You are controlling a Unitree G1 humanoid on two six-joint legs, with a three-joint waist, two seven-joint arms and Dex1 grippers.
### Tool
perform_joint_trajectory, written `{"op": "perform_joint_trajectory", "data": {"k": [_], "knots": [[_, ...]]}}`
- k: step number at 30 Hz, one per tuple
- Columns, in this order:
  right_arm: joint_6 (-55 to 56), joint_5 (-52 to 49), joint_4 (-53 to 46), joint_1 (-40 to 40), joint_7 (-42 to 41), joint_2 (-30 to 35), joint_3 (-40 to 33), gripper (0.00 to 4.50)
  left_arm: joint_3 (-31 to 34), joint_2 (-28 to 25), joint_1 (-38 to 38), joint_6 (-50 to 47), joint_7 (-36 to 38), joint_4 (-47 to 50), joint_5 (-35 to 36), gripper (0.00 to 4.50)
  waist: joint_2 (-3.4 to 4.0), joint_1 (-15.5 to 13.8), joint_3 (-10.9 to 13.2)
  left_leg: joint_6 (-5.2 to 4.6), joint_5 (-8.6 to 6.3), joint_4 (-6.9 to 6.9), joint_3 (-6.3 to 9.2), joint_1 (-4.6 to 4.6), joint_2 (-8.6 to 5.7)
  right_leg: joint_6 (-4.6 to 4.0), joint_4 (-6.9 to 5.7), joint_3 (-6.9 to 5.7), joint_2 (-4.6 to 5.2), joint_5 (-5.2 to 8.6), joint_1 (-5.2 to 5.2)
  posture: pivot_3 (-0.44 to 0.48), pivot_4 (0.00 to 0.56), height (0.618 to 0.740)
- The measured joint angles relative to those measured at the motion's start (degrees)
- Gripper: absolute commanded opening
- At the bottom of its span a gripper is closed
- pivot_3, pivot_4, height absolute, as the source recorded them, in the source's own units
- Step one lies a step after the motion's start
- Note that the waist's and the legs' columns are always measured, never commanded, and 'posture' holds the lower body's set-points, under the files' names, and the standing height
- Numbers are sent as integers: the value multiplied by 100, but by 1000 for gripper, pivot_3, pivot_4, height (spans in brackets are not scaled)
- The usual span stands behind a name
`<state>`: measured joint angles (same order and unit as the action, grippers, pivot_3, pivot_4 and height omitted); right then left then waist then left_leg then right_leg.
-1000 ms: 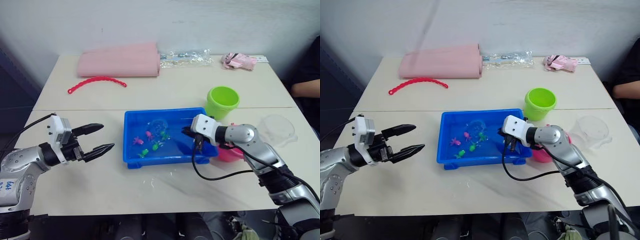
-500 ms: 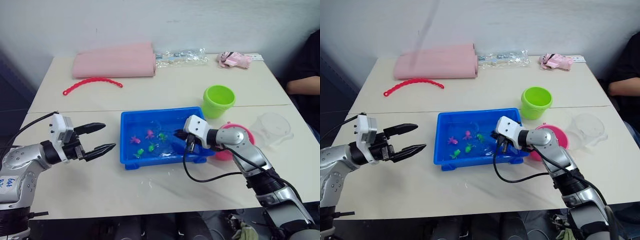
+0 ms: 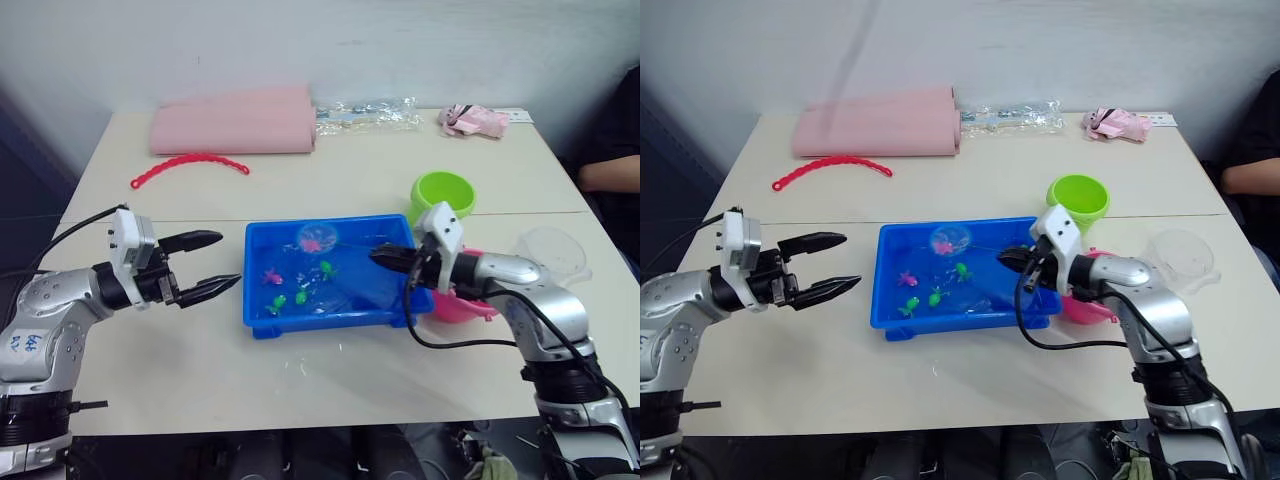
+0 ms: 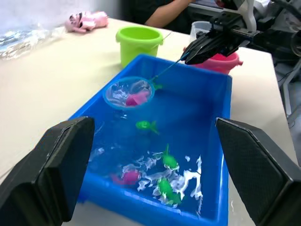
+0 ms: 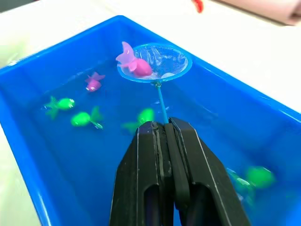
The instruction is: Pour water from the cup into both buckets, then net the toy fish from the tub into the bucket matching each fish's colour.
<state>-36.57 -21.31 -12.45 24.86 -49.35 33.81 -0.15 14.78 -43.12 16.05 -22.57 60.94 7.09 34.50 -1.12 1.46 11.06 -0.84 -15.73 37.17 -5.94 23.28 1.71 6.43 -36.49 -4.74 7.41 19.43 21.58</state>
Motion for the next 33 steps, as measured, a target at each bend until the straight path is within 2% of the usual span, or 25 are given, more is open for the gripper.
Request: {"op": "perform_joint_trajectory", "data": {"k": [5, 10, 19, 23, 24, 25, 26, 28, 33], "knots": [[31, -158, -434, -502, -3, 349, -377, 0, -338, 157, 322, -77, 131, -126, 1, 4454, 0, -3, 0, 0, 0, 0, -3, 0, 1, 0, 0, 3, -6, 0, 1, 0, 150, 740], [-11, -682, -1275, -1249, -62, 740, -1353, 0, -734, 445, 692, -96, 277, -158, 6, 4454, -1, -39, 0, -2, 1, 5, -2, -1, 0, 2, -1, 4, -8, -1, -3, 0, 150, 740], [-160, -1016, -1545, -1569, -29, 875, -1964, 0, -939, 624, 855, -105, 323, -256, 5, 4454, -2, -68, -1, -4, 2, 6, -4, -6, 1, 2, 0, 10, -10, -1, -4, 0, 150, 740], [-261, -1247, -1800, -2230, -230, 1070, -2940, 0, -1152, 760, 1045, -103, 429, -384, -18, 4454, -1, -150, 0, -4, 3, 6, -4, -7, 3, 2, 2, 10, -17, -1, -6, 0, 150, 740], [-252, -1299, -1943, -2666, -384, 1075, -3596, 0, -1234, 873, 1130, -86, 493, -467, -20, 4454, -1, -209, 0, -8, 2, 8, -4, -6, -2, 3, 5, 10, -13, -1, -8, 0, 150, 740], [-151, -1210, -1968, -3481, -668, 1047, -4568, 0, -1393, 1006, 1223, -51, 555, -609, -45, 4454, -1, -277, -1, -12, 1, 16, -8, -7, -3, 6, 18, 16, -15, -3, -9, 0, 150, 740], [-36, -1169, -1966, -3806, -755, 985, -4858, 0, -1446, 1079, 1275, -12, 604, -639, -62, 4454, -1, -281, -1, -13, 2, 18, -8, -11, -3, 7, 17, 18, -16, -4, -12, 0, 150, 740], [267, -1038, -1947, -4187, -846, 772, -5140, 0, -1524, 1145, 1336, 39, 663, -769, -99, 4454, -2, -289, -2, -12, 3, 14, -4, -13, -2, 8, 18, 16, -20, -4, -14, 0, 150, 740], [805, -743, -1822, -4819, -1008, 542, -5262, 0, -1580, 1187, 1380, 76, 739, -929, -139, 4454, -2, -284, -2, -11, 4, 12, -6, -13, -2, 8, 18, 18, -21, -4, -12, 0, 150, 740]]}}
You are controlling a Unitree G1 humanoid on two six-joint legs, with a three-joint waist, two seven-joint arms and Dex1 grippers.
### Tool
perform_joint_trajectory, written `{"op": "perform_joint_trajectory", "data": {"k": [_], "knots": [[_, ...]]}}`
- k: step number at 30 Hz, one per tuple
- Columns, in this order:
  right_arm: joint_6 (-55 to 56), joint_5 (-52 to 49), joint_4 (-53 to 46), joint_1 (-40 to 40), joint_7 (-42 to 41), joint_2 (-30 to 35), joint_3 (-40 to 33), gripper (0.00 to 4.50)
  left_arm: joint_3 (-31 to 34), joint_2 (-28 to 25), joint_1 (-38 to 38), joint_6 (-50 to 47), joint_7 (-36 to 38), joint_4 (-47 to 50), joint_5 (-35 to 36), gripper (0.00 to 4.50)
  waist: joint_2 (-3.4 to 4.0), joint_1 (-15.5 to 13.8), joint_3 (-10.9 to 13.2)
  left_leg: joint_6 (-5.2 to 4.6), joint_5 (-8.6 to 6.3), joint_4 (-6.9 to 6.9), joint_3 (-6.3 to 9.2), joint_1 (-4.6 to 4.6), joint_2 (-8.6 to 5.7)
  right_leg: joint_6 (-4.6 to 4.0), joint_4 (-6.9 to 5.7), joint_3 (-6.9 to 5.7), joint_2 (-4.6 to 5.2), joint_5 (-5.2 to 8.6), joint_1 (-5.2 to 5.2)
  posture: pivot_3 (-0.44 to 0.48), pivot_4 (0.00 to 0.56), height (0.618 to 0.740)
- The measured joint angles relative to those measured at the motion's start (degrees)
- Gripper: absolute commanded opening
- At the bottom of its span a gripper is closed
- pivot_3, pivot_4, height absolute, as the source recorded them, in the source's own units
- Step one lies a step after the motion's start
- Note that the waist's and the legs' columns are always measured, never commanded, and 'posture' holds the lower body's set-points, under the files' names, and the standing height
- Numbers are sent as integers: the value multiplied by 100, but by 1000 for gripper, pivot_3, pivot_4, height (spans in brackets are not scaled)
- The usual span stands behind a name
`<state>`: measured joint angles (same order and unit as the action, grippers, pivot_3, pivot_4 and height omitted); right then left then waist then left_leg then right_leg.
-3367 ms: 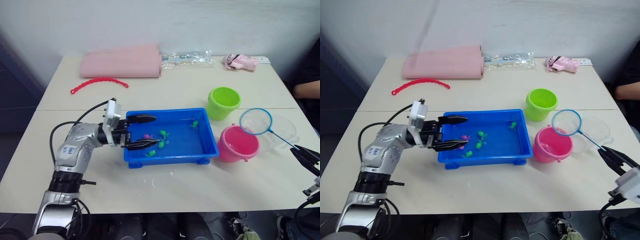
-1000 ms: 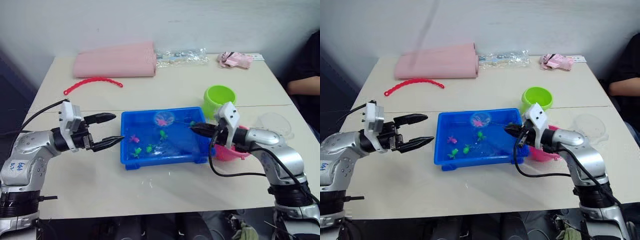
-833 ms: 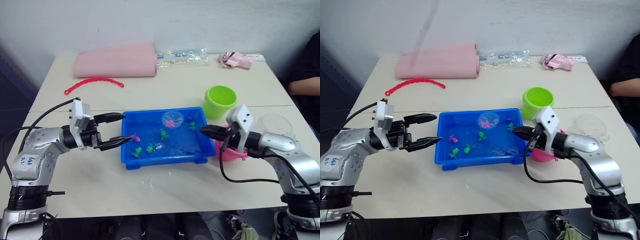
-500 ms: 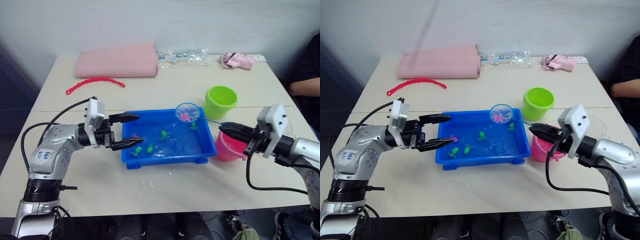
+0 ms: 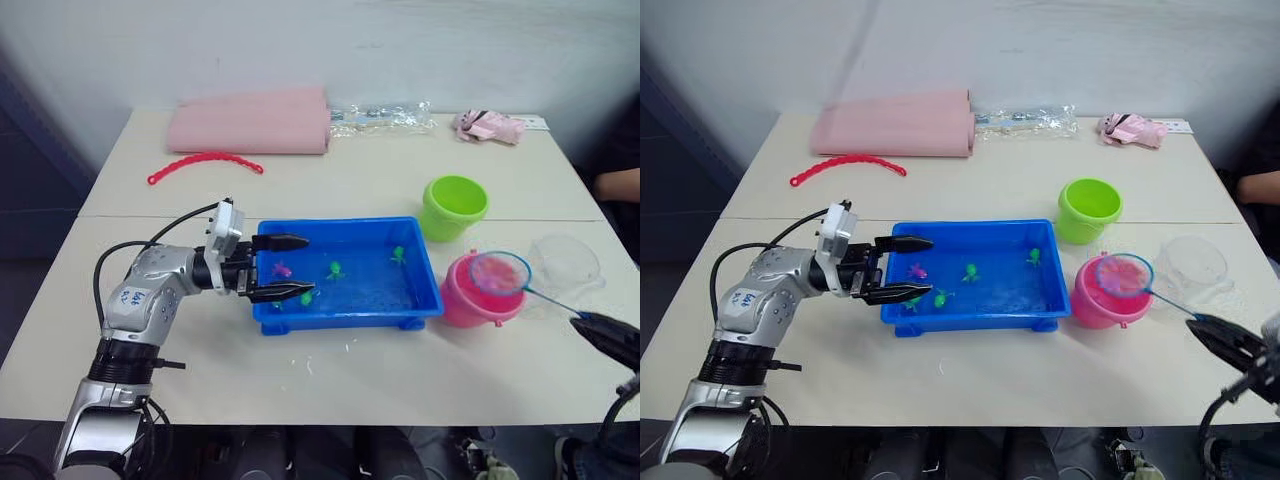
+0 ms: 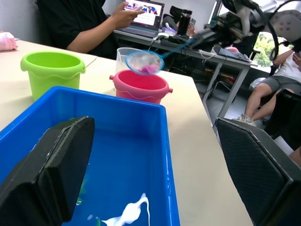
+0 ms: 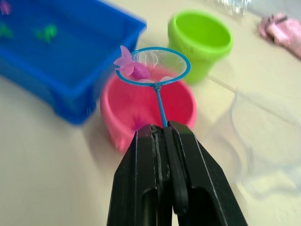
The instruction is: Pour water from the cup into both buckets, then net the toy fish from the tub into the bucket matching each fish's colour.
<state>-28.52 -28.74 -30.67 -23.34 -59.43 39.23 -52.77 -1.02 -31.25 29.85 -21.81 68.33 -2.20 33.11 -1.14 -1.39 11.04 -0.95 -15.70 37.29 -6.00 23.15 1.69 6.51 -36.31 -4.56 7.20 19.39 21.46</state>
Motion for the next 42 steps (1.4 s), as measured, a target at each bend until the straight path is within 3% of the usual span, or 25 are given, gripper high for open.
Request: {"op": "perform_joint_trajectory", "data": {"k": [5, 14, 19, 22, 30, 35, 37, 40, 42], "knots": [[1268, 687, 386, -266, 5, -373, 16, 0, -21, 70, 87, 77, 65, -77, -51, 4454, 0, 29, 0, 0, 0, 1, -10, -5, 0, 4, 0, 9, -1, -2, 1, 0, 150, 740], [3678, 2119, 1048, -202, 488, -356, 451, 0, -119, 116, 98, 77, 77, -71, -72, 4454, 2, 65, -1, 7, 4, -2, -10, -10, 0, 3, -5, 14, -1, -2, 2, 0, 150, 740], [5153, 3145, 1525, -228, 893, 1, 526, 0, -119, 128, 98, 39, 68, -36, -71, 4454, 2, 53, -1, 10, 6, 0, -9, -10, 0, 3, -5, 13, -1, -2, 2, 0, 150, 740], [6894, 4430, 1996, -268, 1521, 357, 533, 0, -119, 135, 93, -13, 54, 14, -70, 4454, 2, 57, -1, 15, 9, 1, -9, -10, 0, 4, -5, 14, -1, -2, 0, 0, 150, 740], [8210, 5372, 2721, -112, 2495, 753, 532, 0, -116, 137, 69, 11, 18, 30, -71, 4454, 2, 72, -1, 18, 12, 2, -8, -11, 2, 2, -4, 14, -1, -1, 0, 0, 150, 740], [7252, 3220, 2486, -404, 2160, 808, 1036, 0, 102, 111, -236, 131, -4, 33, -70, 4454, 2, 134, -1, 17, 13, 2, 3, -12, 8, 1, -1, 9, 0, -1, -10, 0, 150, 740], [6052, 1432, 1948, -347, 1826, 833, 1499, 0, 287, 84, -391, 251, -41, 58, -70, 4454, 2, 168, -1, 10, 15, 5, 7, -17, 6, 1, -7, 11, 17, -1, -16, 0, 150, 740], [4163, -533, 1250, 352, 1392, 1391, 2316, 0, 779, -70, -785, 382, -253, 246, -23, 4454, 1, 240, -1, 6, 11, -3, 10, -46, 14, -1, -2, 9, 34, 0, -45, 0, 150, 740], [3365, -1044, 942, 896, 1289, 1565, 2815, 0, 1093, -140, -971, 377, -403, 397, 72, 4454, 2, 277, 0, 10, 9, -9, 39, -47, 15, -10, 7, 13, 40, 4, -59, 0, 150, 740]]}}
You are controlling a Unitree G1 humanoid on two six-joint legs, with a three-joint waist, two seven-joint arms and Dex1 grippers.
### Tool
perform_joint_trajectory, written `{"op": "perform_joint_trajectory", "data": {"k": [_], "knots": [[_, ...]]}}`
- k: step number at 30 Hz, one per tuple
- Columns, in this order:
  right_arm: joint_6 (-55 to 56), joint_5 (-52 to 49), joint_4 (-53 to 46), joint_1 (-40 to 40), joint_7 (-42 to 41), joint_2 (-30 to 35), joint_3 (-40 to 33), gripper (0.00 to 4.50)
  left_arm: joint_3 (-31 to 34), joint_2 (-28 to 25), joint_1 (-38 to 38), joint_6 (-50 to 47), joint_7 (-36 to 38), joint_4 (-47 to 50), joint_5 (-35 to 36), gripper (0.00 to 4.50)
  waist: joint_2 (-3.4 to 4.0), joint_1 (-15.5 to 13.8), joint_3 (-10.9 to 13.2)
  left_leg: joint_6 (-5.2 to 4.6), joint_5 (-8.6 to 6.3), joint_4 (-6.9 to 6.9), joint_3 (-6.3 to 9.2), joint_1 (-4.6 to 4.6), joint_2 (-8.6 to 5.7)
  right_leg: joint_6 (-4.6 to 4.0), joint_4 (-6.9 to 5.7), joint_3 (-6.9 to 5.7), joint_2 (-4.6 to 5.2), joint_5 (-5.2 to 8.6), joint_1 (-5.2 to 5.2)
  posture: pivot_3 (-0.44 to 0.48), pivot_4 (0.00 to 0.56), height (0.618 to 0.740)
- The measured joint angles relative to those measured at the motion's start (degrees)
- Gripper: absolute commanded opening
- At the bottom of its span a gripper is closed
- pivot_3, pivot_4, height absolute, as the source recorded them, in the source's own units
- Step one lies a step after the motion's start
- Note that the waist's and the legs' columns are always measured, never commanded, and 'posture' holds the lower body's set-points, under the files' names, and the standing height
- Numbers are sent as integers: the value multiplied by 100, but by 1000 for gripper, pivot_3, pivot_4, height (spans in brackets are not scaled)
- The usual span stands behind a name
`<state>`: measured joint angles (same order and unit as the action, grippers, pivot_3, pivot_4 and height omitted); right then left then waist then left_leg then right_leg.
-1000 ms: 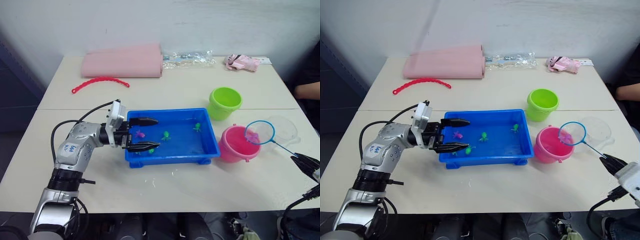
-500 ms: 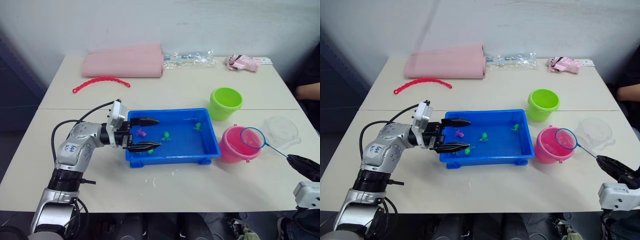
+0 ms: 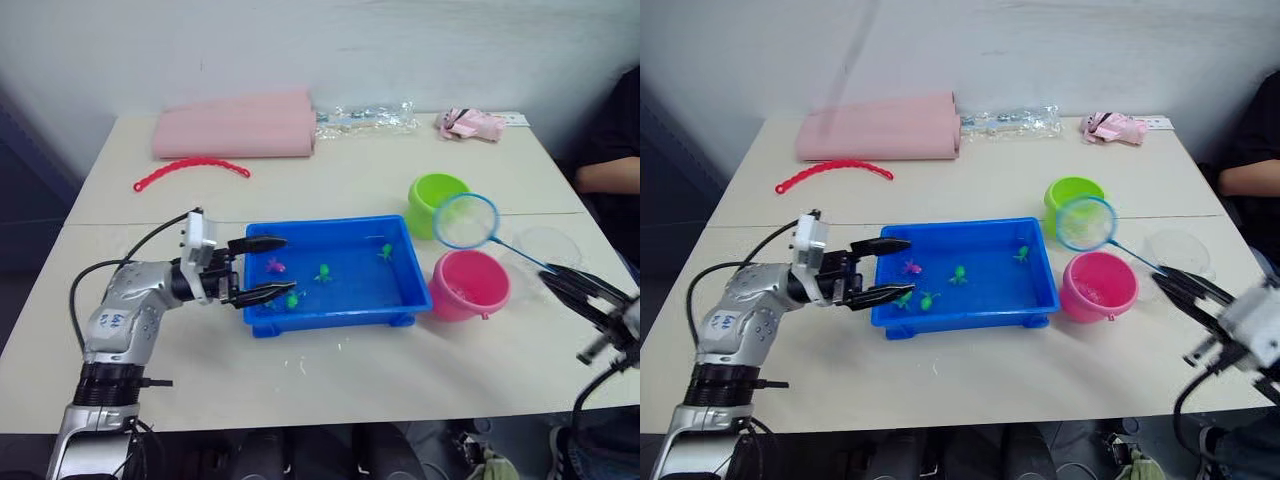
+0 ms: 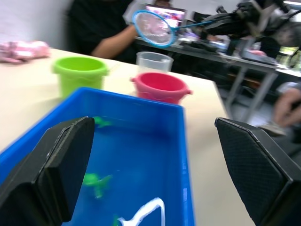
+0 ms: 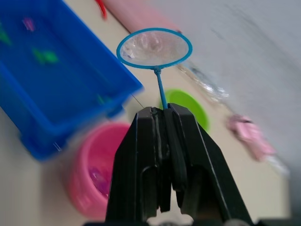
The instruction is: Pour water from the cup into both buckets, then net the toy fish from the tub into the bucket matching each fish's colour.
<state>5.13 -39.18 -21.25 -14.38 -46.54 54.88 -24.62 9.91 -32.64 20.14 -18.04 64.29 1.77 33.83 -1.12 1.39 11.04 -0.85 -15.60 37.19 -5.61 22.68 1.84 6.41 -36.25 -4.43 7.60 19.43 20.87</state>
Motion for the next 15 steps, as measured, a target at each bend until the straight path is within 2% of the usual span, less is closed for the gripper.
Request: {"op": "perform_joint_trajectory", "data": {"k": [4, 7, 9, 11, 15], "knots": [[-1415, -372, -126, 1438, 49, -100, 1261, 0, 608, -357, -664, -56, -210, 297, 132, 4454, 5, 17, 2, 14, -7, -9, 17, -1, 3, -11, 24, -12, -3, 6, -14, 0, 150, 740], [-2405, -154, 14, 2675, 236, -456, 2299, 0, 1049, -607, -1277, -105, -307, 500, 178, 4454, 4, 22, 2, 17, -10, -6, 15, 17, 3, -12, 25, -14, -2, 7, 6, 0, 150, 740], [-2814, 109, 199, 3214, 321, -680, 2761, 0, 1249, -692, -1506, -141, -368, 595, 189, 4454, 3, -7, 1, 17, -9, 6, 20, 51, 2, -12, 18, -20, -2, 7, 33, 0, 150, 740], [-3159, 393, 453, 3691, 374, -956, 3136, 0, 1333, -784, -1680, -203, -440, 702, 199, 4454, 2, -44, 1, 12, -6, 9, 15, 61, -8, -11, 12, -20, 2, 6, 45, 0, 150, 740], [-3376, 752, 732, 4025, 357, -1172, 3535, 0, 1407, -876, -1828, -294, -500, 866, 205, 4454, 1, -109, 0, 9, -7, 8, 7, 62, -11, -9, 11, -22, 0, 5, 50, 0, 150, 740]]}}
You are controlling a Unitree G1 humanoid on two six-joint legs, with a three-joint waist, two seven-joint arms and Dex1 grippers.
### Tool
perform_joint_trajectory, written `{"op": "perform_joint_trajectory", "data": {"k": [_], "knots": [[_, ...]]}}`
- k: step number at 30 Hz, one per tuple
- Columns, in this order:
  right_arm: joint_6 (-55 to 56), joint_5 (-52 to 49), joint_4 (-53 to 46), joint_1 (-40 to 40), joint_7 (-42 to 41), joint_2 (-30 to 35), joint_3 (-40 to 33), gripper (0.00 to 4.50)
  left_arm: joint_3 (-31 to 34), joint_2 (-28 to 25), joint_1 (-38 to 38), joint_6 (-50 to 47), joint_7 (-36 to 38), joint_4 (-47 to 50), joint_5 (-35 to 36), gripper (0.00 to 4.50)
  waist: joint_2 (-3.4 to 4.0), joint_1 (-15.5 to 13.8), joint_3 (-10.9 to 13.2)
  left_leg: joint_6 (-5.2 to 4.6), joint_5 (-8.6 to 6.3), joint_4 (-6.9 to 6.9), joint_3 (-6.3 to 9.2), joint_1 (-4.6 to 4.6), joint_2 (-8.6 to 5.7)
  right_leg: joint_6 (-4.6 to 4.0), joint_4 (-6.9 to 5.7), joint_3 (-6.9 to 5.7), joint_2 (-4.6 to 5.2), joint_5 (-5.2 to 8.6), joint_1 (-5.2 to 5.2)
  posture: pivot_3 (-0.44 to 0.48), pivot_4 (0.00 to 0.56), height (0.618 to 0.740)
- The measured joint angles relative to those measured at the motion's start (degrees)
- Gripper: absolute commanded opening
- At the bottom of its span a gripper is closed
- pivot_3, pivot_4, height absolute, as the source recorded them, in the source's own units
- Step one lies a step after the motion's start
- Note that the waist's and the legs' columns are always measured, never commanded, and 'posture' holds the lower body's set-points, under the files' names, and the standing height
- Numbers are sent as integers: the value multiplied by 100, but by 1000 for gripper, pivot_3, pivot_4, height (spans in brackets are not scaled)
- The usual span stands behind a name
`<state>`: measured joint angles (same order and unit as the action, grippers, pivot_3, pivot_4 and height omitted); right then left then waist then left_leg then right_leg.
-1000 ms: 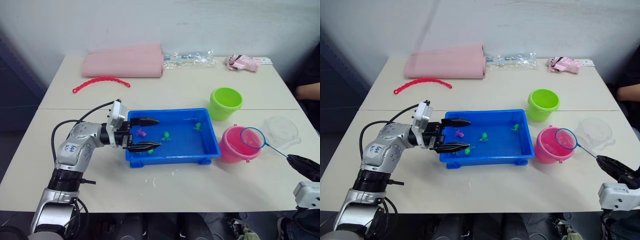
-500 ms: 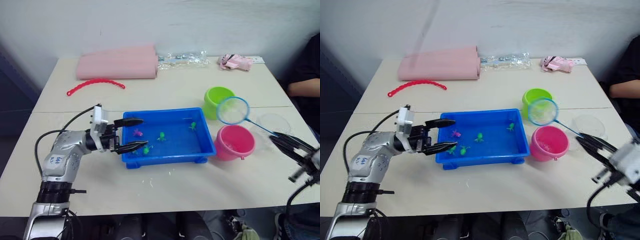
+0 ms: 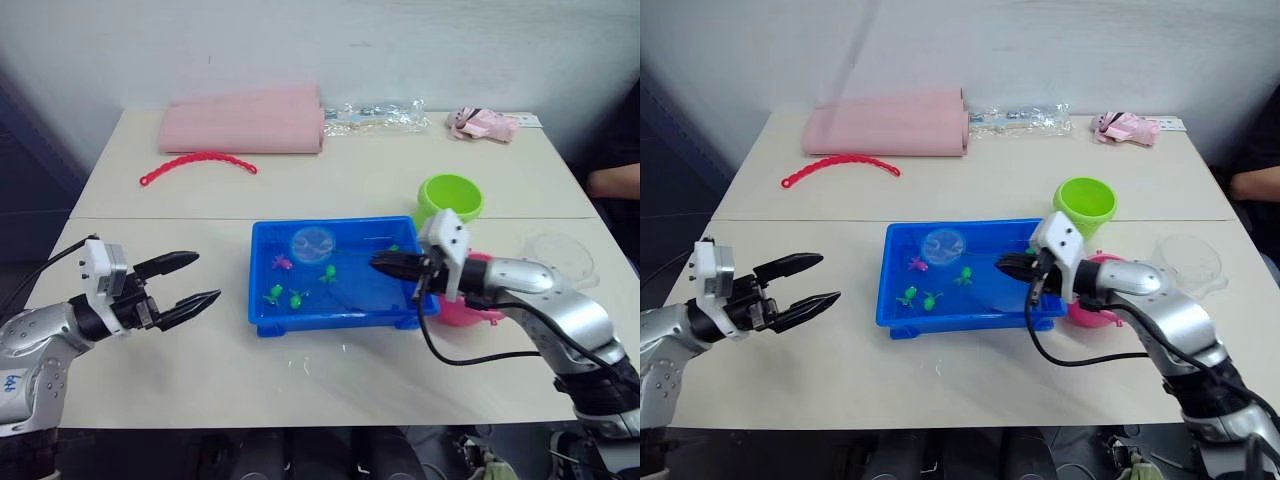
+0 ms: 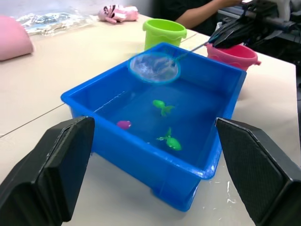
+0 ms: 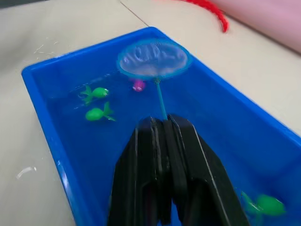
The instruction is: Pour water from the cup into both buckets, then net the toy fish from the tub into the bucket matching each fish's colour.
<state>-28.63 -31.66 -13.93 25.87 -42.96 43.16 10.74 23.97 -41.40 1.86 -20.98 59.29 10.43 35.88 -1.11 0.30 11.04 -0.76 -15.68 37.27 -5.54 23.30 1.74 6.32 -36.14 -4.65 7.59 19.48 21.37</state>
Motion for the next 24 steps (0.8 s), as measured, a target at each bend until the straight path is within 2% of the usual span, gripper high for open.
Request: {"op": "perform_joint_trajectory", "data": {"k": [11, 14, 24], "knots": [[262, 1397, 1015, 855, -168, -412, 898, 0, 42, -80, -241, -97, -99, 262, -5, 4454, -2, 25, -2, 0, 1, -3, -30, -5, 6, 2, -30, -11, -4, -1, 23, 0, 150, 740], [458, 1842, 1312, 995, -261, -733, 1175, 0, 41, -138, -244, -47, -98, 263, -38, 4454, -2, 107, -2, 1, 1, -8, -31, -4, 6, 2, -40, -13, -5, -1, 23, 0, 150, 740], [464, 1975, 1358, 936, -385, -1344, 1119, 0, 24, -181, -252, -41, -155, 483, -34, 4454, -3, 137, -2, 2, 1, -12, -31, -3, 8, 2, -40, -11, -6, -1, 23, 0, 150, 740]]}}
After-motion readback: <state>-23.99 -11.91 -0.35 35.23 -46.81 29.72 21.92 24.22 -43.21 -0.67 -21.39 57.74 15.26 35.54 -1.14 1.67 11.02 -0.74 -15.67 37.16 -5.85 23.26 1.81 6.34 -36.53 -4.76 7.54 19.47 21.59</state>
